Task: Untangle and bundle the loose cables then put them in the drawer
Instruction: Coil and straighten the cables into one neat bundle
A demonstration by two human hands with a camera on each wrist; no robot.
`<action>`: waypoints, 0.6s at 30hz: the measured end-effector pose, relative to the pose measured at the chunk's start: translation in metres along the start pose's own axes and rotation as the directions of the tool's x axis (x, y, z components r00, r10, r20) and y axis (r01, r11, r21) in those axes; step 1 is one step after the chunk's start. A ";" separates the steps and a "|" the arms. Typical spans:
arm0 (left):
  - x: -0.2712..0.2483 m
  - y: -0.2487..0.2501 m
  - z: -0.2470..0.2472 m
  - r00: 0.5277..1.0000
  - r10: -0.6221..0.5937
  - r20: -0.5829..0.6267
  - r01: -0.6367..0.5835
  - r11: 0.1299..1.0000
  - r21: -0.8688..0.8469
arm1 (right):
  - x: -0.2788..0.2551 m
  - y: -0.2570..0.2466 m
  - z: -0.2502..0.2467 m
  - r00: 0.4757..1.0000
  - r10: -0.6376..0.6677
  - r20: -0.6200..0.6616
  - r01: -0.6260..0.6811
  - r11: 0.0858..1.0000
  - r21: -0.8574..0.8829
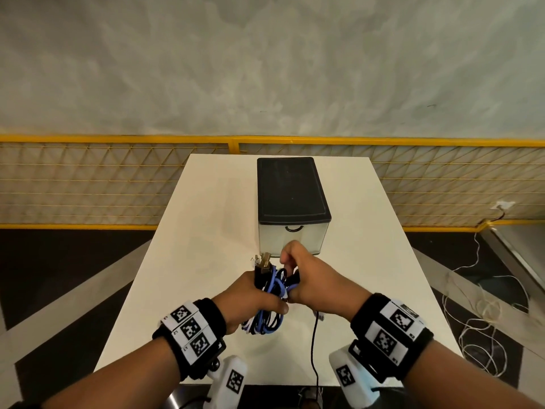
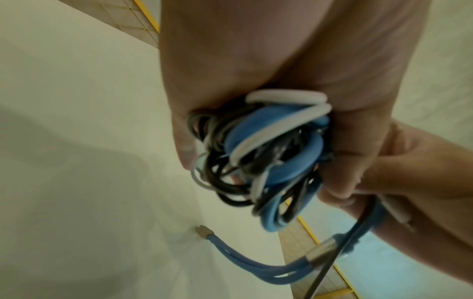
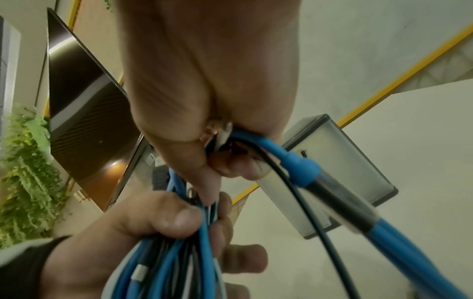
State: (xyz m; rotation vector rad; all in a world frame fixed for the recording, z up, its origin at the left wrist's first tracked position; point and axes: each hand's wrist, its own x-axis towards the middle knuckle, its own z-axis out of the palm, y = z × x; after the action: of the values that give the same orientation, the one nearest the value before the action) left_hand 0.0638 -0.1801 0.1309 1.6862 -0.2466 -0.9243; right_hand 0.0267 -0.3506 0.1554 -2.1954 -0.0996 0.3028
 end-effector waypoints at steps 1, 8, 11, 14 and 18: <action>0.000 -0.001 0.001 1.000 0.025 -0.003 -0.025 0.999 -0.024 | 0.000 0.000 -0.001 1.000 -0.004 -0.007 0.004 0.999 0.041; 0.000 0.001 0.010 0.995 0.078 -0.054 -0.086 0.982 -0.167 | 0.005 -0.005 -0.006 1.000 -0.004 -0.018 0.008 0.973 0.231; -0.004 0.006 0.010 1.000 0.019 -0.015 -0.021 0.991 -0.131 | 0.005 -0.002 -0.008 1.000 -0.020 0.009 0.018 0.969 0.245; -0.004 0.011 0.004 0.999 0.004 -0.050 -0.009 0.995 -0.101 | 0.006 0.005 -0.010 0.997 0.065 -0.052 -0.045 0.945 0.323; 0.000 0.019 0.000 0.989 0.028 -0.142 -0.048 0.989 -0.141 | 0.006 0.014 -0.007 0.987 0.163 -0.003 -0.145 0.884 0.444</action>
State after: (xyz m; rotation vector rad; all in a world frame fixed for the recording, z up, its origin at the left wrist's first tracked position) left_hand 0.0691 -0.1868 0.1482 1.5987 -0.1143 -0.7728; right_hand 0.0333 -0.3631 0.1470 -1.7540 0.1560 0.3334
